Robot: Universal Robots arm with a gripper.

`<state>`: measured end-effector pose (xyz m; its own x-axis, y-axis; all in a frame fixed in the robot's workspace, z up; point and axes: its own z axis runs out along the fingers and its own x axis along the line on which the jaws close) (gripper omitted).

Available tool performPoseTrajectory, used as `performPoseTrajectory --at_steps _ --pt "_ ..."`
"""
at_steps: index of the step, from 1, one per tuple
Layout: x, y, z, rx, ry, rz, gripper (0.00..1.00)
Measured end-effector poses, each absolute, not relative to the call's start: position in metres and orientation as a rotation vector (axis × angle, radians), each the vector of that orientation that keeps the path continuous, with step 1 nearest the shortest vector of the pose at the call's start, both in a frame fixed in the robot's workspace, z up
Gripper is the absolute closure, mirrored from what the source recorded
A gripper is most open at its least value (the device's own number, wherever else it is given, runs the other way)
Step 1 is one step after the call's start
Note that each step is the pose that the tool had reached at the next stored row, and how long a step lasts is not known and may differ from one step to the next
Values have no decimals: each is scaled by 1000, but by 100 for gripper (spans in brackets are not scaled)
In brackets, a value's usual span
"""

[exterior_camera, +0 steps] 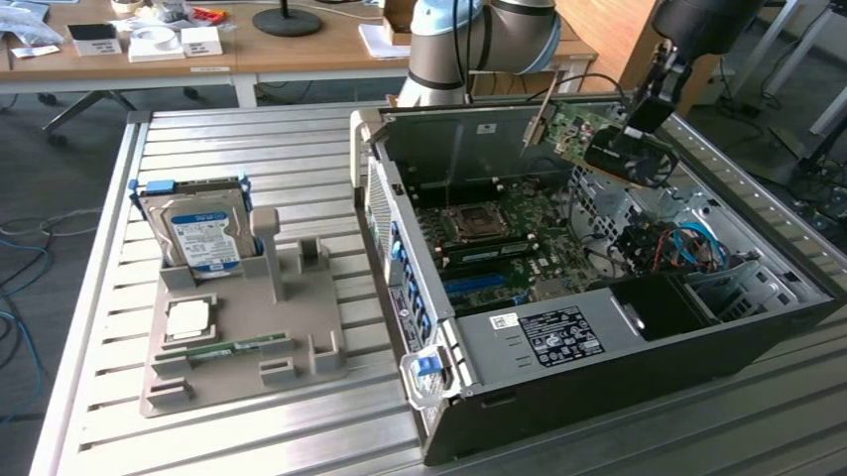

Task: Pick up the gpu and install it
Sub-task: 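Insert the gpu into the slot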

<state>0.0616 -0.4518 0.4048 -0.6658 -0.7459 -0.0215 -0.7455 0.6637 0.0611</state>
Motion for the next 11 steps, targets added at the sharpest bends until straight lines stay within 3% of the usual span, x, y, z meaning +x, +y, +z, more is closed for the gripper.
performPoseTrajectory --at_steps 11 --pt "62 -452 405 1450 -2775 -100 73"
